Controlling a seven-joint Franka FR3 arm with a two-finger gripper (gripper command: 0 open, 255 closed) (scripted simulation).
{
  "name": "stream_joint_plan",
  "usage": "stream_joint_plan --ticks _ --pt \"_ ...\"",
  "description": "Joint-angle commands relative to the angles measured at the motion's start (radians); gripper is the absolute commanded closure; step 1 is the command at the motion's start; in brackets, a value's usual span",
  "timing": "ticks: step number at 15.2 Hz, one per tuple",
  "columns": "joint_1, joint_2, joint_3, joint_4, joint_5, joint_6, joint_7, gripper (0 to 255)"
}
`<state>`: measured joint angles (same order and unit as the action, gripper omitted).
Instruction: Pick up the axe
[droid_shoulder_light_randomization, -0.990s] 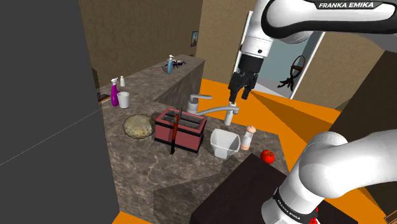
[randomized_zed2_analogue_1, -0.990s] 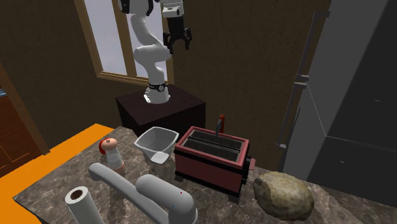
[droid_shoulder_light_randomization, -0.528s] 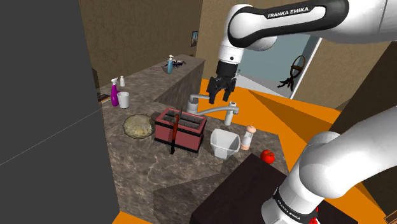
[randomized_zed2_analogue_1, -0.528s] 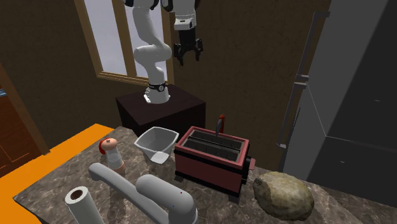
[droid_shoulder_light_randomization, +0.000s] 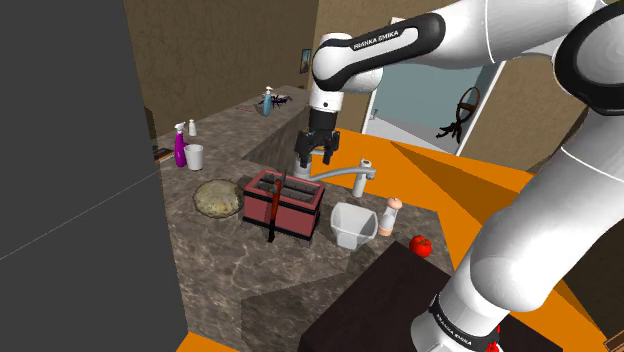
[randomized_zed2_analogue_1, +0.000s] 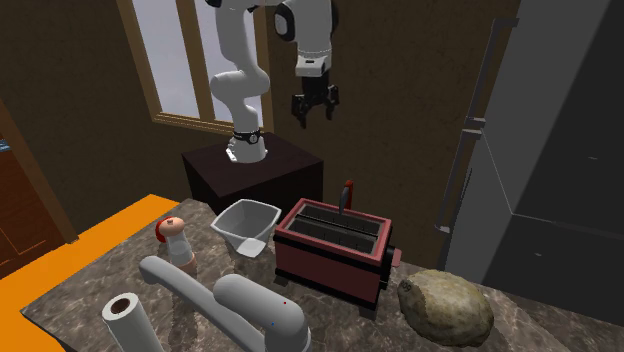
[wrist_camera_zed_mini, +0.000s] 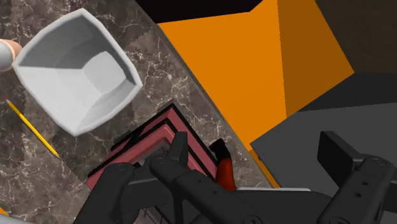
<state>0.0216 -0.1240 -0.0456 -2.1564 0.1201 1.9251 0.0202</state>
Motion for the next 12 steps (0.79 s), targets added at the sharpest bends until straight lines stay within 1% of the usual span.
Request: stream_joint_plan --ticks 1,7,12 --pt "0.002 0.084 0.002 0.057 0.006 0.015 0.007 0" --pt "0.001 0.339 0.003 0.268 0.019 0.026 0.023 0" --pt "-0.003 0.558 0.004 0.487 0.029 -0.002 0.040 0"
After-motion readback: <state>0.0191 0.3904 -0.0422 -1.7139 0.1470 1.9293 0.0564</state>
